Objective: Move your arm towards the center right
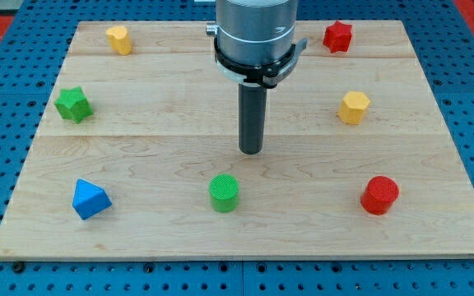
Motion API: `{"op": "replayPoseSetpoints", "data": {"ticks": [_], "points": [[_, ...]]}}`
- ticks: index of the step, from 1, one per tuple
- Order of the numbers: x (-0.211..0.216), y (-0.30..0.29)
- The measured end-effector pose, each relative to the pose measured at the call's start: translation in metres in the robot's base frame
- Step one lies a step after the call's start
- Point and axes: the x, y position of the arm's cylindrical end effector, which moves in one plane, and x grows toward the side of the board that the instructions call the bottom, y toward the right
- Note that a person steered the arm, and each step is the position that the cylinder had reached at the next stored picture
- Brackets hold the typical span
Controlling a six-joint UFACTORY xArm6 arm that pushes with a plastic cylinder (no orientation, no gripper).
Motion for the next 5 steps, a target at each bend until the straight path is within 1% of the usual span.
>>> {"op": "replayPoseSetpoints", "data": {"ticks": [2, 5], "points": [[0.000, -0.002], [-0.002, 0.075]]}}
